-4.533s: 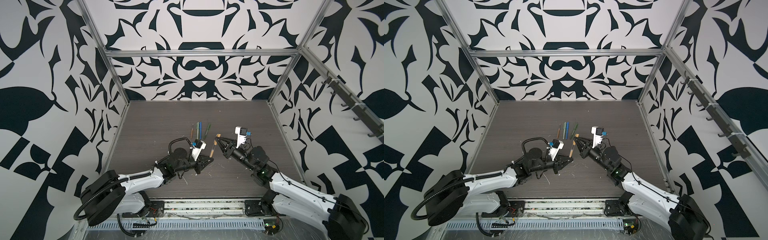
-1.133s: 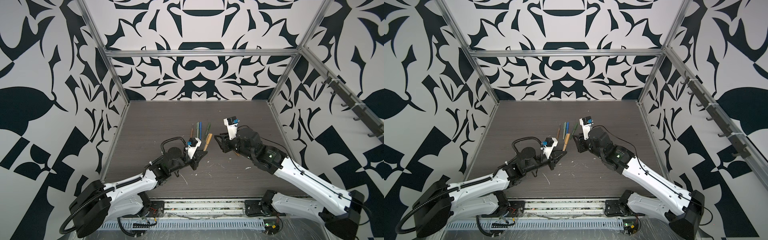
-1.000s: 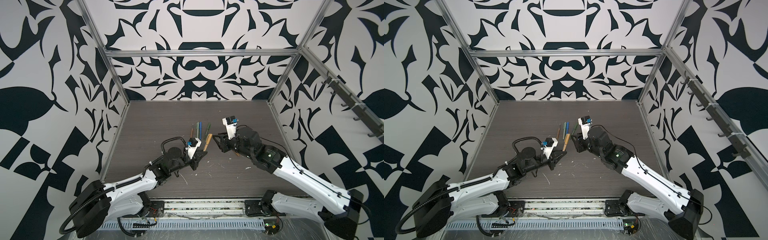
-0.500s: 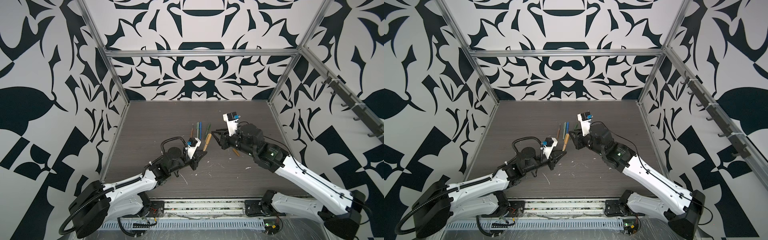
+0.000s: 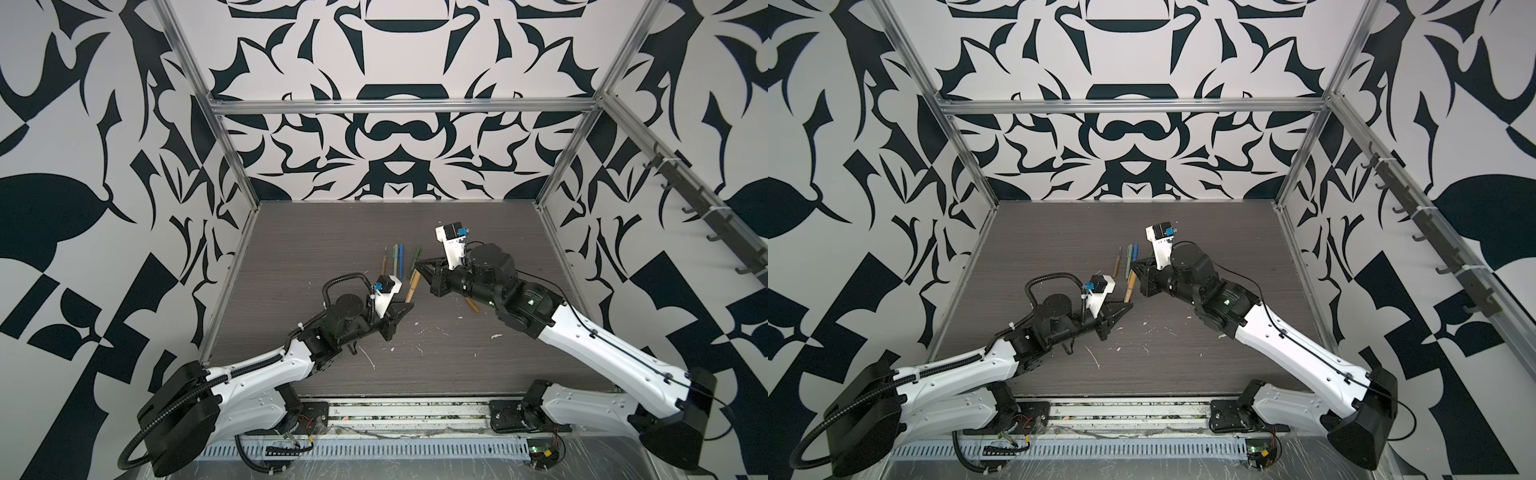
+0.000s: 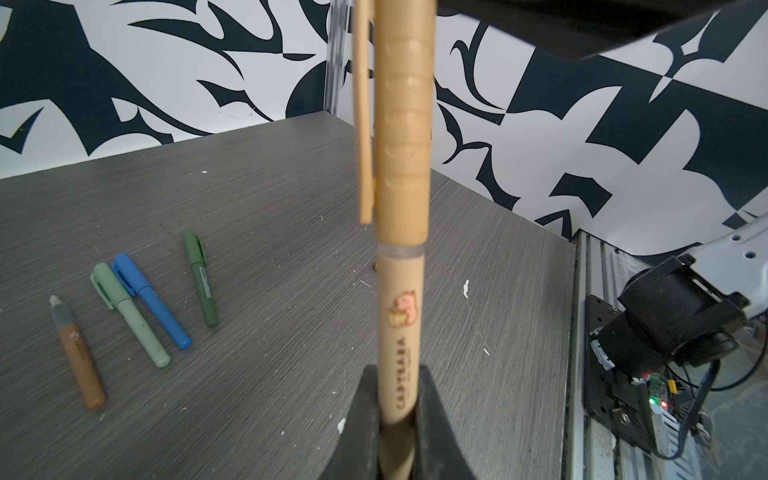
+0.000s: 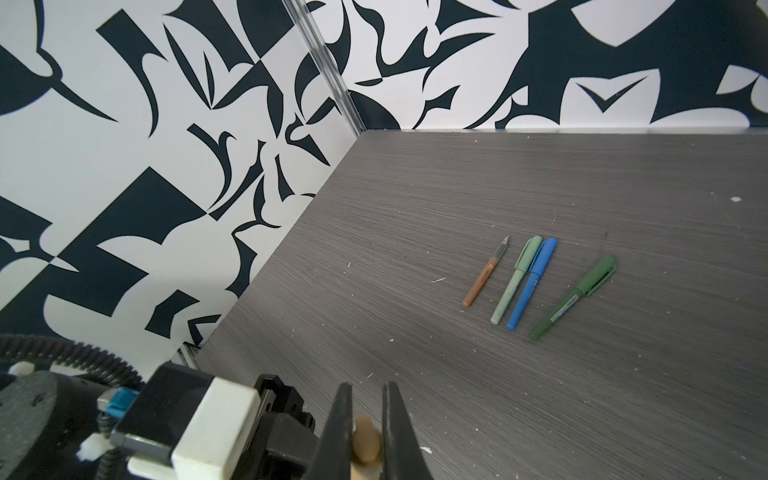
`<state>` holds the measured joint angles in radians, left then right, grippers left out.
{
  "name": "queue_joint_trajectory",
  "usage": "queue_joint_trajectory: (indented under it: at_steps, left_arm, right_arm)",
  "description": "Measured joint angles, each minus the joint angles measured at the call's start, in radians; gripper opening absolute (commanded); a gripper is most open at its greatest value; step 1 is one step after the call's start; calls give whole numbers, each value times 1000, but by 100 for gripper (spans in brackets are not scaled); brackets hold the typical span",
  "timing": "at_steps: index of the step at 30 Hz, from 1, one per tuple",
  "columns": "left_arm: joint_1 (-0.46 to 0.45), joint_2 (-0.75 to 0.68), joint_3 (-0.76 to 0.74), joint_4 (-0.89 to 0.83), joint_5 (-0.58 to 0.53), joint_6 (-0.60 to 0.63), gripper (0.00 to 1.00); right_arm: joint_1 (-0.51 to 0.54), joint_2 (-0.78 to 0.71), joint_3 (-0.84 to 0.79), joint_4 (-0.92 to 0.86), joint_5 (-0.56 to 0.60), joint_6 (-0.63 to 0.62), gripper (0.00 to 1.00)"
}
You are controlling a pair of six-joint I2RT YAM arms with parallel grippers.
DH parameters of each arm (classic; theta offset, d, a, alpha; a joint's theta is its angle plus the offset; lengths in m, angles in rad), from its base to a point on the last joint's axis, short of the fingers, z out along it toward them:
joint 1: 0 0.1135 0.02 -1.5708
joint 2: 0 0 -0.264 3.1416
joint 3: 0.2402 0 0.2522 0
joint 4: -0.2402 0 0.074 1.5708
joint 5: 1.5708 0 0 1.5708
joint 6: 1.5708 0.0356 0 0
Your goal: Insert the pens into the pen caps
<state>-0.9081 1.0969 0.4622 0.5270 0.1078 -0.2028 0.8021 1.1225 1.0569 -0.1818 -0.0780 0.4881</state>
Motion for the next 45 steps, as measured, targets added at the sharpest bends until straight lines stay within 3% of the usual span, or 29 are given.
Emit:
queue_joint_trajectory:
  at_steps: [11, 32, 45]
  left_arm:
    - [-2, 0, 0, -1, -27, -61, 0]
    - [6, 23, 109, -226, -51, 2, 0]
    - [20, 40, 117, -278, -27, 12, 0]
  right_arm:
    - [-5, -9, -64, 97, -1, 29, 0]
    - [-15, -42, -257, 331, 35, 51, 0]
    - [16, -33, -279, 347, 112, 63, 2]
